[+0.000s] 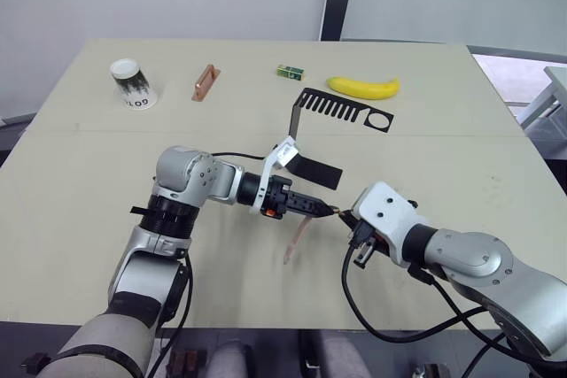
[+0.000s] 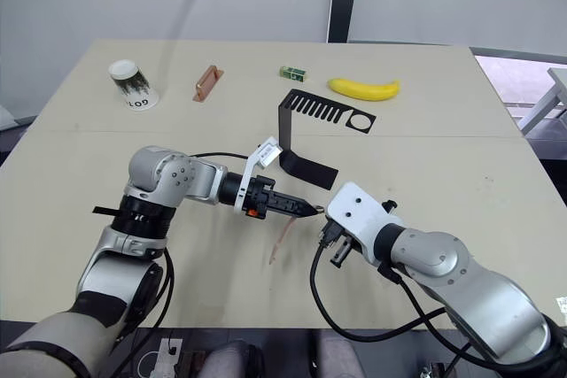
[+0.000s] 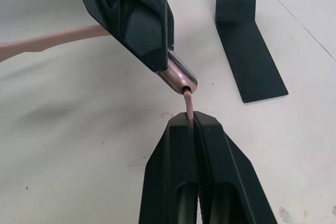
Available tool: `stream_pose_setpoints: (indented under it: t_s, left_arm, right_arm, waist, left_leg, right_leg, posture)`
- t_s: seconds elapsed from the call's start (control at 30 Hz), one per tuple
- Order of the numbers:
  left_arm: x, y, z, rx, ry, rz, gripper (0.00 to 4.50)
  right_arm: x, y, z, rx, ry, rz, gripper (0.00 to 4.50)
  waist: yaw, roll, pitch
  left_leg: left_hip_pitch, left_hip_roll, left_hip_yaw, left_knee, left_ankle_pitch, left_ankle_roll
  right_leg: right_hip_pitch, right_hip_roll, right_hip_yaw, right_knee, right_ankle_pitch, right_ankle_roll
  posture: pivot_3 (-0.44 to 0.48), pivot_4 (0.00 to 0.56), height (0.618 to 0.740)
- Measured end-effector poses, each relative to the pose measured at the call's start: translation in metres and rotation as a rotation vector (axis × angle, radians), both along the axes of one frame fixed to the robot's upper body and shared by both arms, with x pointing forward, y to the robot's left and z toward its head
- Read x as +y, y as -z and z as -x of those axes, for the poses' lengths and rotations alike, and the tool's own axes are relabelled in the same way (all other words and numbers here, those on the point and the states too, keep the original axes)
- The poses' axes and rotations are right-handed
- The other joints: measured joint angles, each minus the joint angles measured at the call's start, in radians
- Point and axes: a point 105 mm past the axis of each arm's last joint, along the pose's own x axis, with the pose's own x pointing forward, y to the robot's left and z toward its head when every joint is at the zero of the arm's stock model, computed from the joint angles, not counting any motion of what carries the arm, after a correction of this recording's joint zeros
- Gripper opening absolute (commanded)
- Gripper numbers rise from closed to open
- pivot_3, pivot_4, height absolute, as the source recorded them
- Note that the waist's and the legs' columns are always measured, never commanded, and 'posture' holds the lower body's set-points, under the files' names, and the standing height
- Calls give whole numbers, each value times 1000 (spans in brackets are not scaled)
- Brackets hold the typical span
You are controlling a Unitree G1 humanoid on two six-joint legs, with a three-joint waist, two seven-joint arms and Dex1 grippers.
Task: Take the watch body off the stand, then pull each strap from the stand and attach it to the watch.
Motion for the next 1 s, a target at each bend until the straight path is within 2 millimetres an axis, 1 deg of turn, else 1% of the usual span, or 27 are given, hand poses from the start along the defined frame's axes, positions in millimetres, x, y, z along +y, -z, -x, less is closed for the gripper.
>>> stream_pose_setpoints:
  t_s: [0.87,0.97,1.0]
  left_arm:
    - [1,-3,1,11,1,14,1598]
    - [0,-3,1,0,2,15,1598]
    - [0,-3,1,-8,6,13,1598]
  right_arm:
    - [1,-2,0,-10,-8,-4,39]
    - [-1,-6,1,-12,-14,-20,939]
    - [-4,-9,3,-8,-21,-32,1400]
  waist:
    - [0,0,0]
    - [0,0,0]
    - [1,0,0]
  left_leg:
    - [0,0,0,0,0,0]
    - [0,0,0,0,0,0]
    - [0,0,0,0,0,0]
  right_leg:
    - [0,0,0,0,0,0]
    - [0,0,0,-1,0,0]
    - [0,0,0,-1,0,0]
  posture:
    - [0,150,740]
    - [0,150,740]
    - [0,150,740]
